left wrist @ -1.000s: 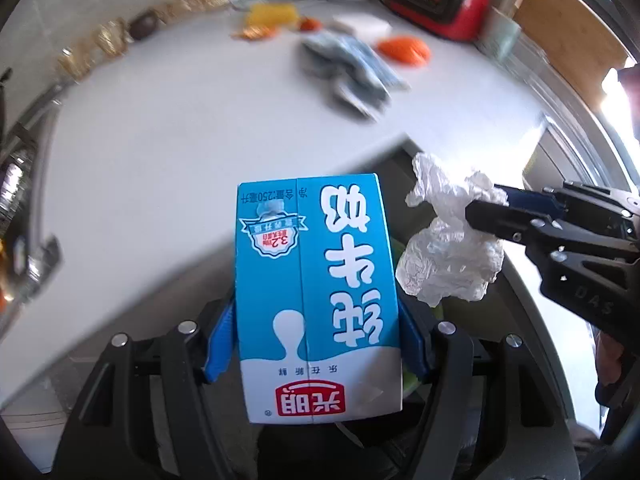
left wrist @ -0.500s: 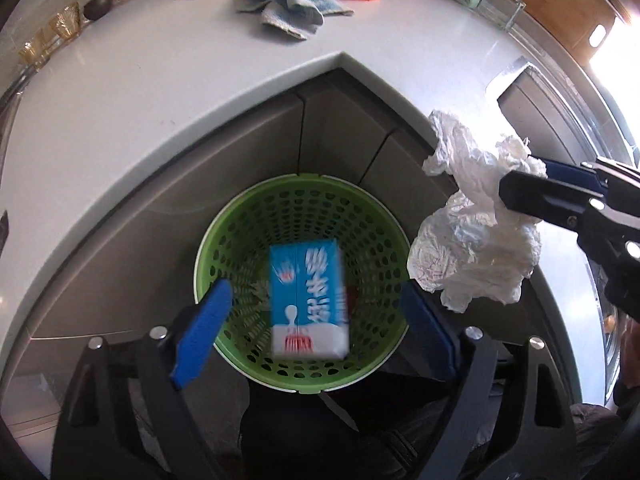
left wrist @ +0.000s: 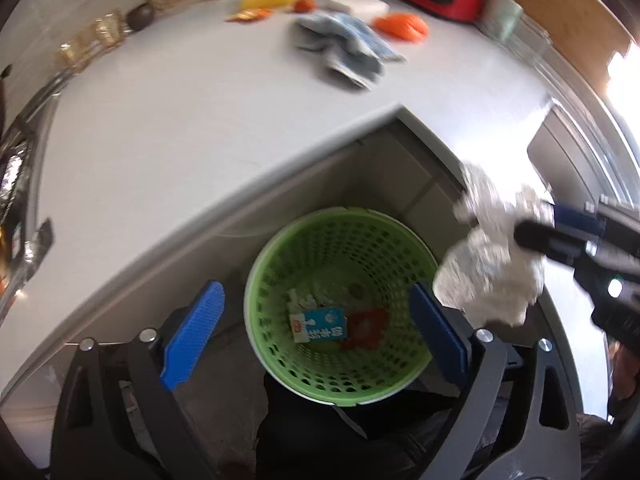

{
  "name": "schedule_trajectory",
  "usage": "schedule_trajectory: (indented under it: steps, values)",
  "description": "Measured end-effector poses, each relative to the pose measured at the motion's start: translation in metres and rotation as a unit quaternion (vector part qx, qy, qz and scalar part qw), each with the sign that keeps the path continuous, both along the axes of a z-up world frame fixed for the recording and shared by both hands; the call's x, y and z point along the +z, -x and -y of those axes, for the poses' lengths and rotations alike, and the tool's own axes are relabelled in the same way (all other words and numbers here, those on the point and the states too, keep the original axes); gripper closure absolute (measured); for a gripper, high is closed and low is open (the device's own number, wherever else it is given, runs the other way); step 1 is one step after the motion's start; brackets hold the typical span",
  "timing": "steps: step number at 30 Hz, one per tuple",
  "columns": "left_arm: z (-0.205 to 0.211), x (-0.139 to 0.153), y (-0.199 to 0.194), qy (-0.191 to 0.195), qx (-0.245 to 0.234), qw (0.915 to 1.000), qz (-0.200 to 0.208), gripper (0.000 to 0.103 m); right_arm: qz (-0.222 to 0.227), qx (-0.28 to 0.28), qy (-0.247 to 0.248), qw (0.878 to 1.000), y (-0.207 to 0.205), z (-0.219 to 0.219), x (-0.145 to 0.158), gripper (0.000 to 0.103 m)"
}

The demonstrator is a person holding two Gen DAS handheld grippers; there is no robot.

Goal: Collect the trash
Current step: 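Drop the milk carton and tissue into the green basket with both tools, then grasp the blue-white towel with the left tool while the right tool grasps the orange foam net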

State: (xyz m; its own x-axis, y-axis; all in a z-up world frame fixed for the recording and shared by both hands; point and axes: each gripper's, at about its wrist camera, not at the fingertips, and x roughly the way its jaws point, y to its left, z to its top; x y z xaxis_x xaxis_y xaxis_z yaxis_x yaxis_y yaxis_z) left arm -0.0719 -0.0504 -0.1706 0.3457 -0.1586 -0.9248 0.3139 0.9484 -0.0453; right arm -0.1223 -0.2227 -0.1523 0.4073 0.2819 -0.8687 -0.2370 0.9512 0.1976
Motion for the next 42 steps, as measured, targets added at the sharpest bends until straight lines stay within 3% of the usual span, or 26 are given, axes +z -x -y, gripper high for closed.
schedule_trajectory:
  steps: [8, 11, 13, 16, 19, 28, 37, 42]
  values:
    - [-0.044, 0.017, -0.017, -0.019, 0.05, 0.9982, 0.026, 0.011, -0.015, 0.032, 0.006, 0.999, 0.001, -0.017, -0.011, 0.076]
    - [-0.052, 0.017, -0.021, -0.015, 0.065, 0.9975, 0.023, 0.011, -0.029, 0.049, 0.017, 0.998, 0.002, -0.025, -0.02, 0.063]
    - [-0.054, 0.017, -0.021, -0.013, 0.071, 0.9971, 0.022, 0.011, -0.036, 0.051, 0.027, 0.998, 0.002, -0.029, -0.027, 0.044]
    - [-0.056, 0.017, -0.02, -0.009, 0.077, 0.9968, 0.02, 0.011, -0.038, 0.047, 0.029, 0.998, 0.002, -0.029, -0.029, 0.038]
    - [-0.054, 0.015, -0.019, -0.007, 0.079, 0.9967, 0.018, 0.011, -0.028, 0.031, 0.027, 0.999, 0.002, -0.024, -0.023, 0.031]
    - [-0.025, 0.032, -0.036, 0.024, 0.064, 0.9971, 0.032, 0.011, 0.005, -0.037, 0.014, 0.999, -0.024, 0.016, 0.004, 0.028]
    - [0.042, 0.058, -0.11, 0.044, -0.004, 0.997, 0.064, 0.009, 0.05, -0.127, 0.037, 0.99, -0.085, 0.053, 0.038, 0.022]
    - [0.067, 0.046, -0.165, 0.059, -0.03, 0.9969, 0.043, 0.008, 0.052, -0.193, 0.033, 0.979, -0.126, 0.072, 0.041, 0.022]
